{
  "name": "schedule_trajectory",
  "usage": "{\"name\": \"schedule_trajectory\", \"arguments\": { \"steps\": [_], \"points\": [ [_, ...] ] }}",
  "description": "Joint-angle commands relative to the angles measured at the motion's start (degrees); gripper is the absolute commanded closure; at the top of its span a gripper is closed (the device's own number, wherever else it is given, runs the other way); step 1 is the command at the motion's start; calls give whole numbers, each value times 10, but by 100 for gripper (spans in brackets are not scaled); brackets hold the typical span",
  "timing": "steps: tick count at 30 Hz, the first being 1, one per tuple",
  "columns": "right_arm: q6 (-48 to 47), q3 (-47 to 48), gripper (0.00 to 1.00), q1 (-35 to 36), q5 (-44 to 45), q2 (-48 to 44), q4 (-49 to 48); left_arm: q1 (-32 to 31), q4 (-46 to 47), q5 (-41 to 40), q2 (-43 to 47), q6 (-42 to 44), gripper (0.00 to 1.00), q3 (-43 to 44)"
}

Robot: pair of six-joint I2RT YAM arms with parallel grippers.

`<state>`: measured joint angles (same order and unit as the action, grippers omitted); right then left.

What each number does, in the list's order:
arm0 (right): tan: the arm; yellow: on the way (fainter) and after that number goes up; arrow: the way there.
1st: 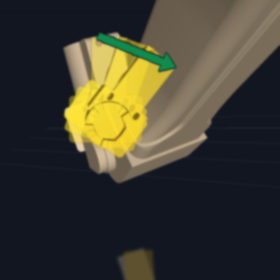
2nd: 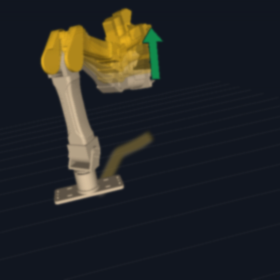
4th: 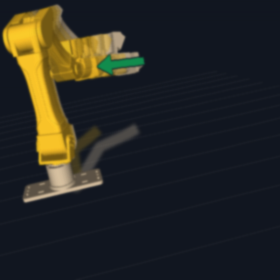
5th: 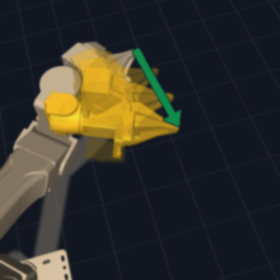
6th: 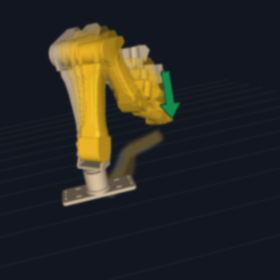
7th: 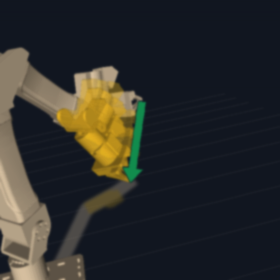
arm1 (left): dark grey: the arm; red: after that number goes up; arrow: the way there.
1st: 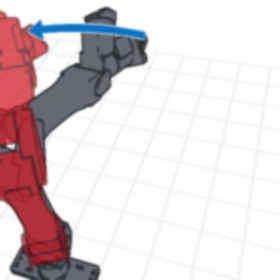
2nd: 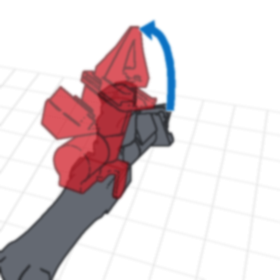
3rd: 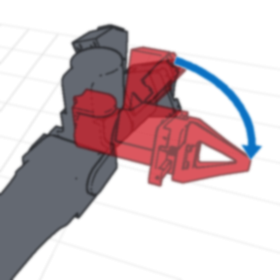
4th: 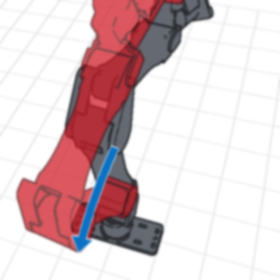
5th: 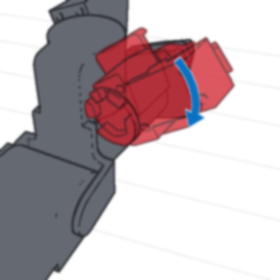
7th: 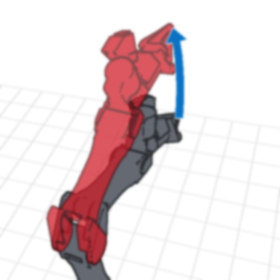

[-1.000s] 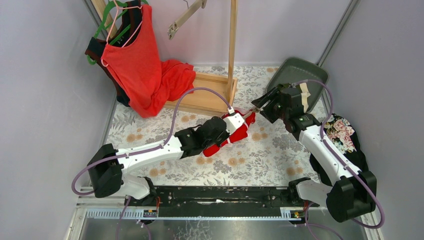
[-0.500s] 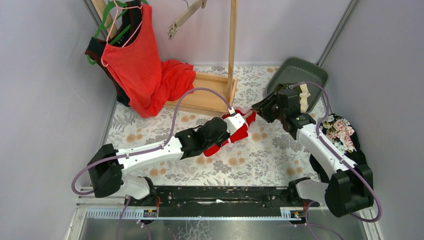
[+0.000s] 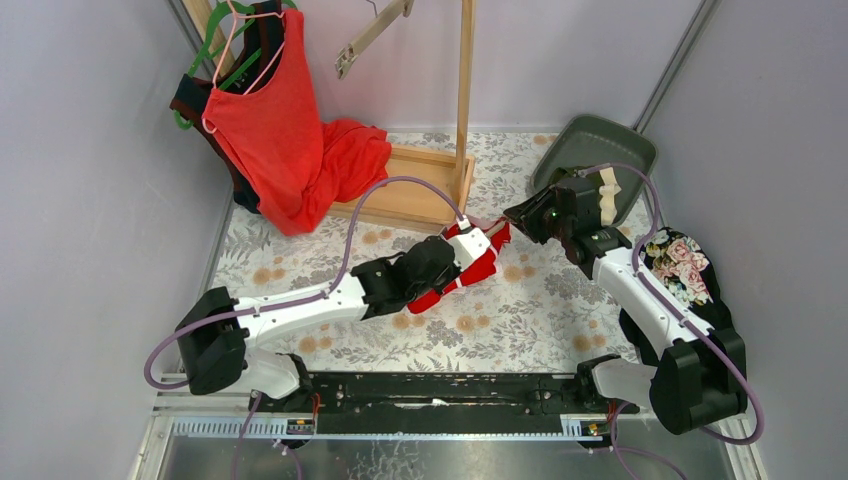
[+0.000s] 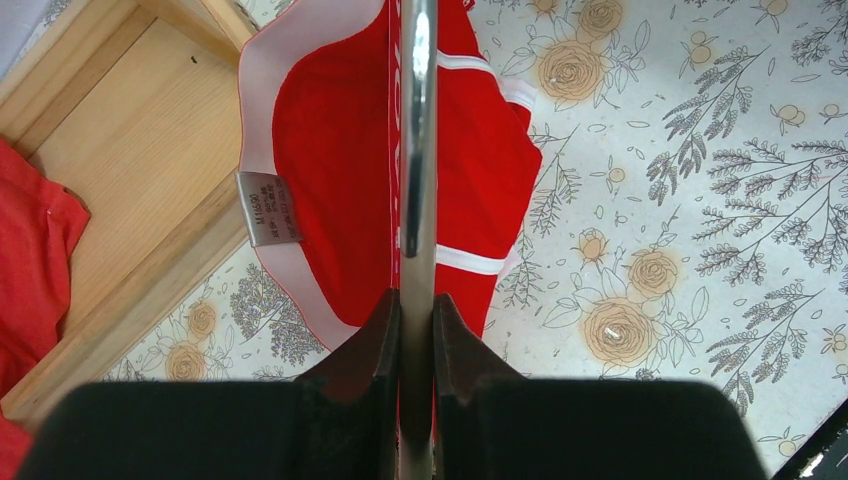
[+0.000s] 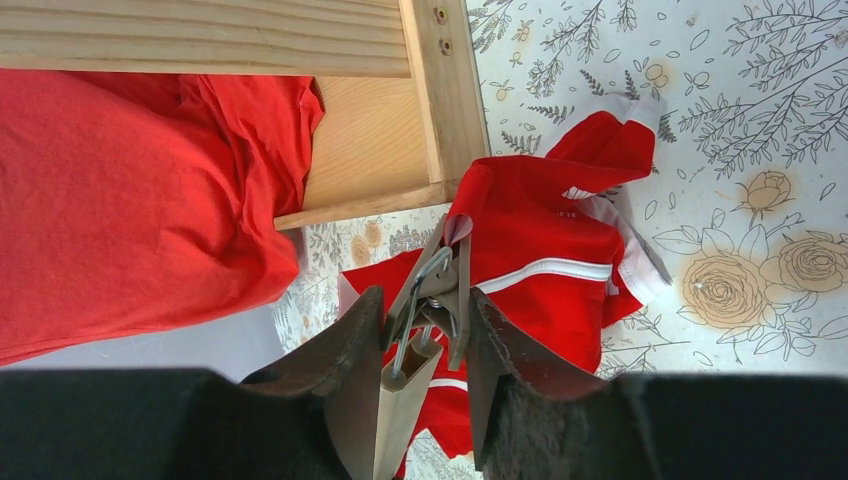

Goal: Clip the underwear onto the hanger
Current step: Open the clamp at the hanger.

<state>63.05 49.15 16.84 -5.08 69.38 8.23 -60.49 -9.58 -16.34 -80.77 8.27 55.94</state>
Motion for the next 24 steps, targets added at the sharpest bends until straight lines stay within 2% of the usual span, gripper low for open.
{"name": "schedule_trajectory", "arguments": {
  "steps": [1,7,21,22,24],
  "points": [
    [-6,6,83,5,10,-1,-17,-4,47,-25,2,7,100,-7],
    [-5,10,100,6,7,1,-17,-4,46,-26,1,8,100,-5],
    [-29,33,100,8,1,-5,-14,-9,50,-31,3,10,100,4],
    [-32,36,99,8,-3,-3,-13,-10,51,-32,3,10,100,5],
    [-35,42,89,9,-7,1,-11,-12,51,-33,2,12,100,7]
  ]
}}
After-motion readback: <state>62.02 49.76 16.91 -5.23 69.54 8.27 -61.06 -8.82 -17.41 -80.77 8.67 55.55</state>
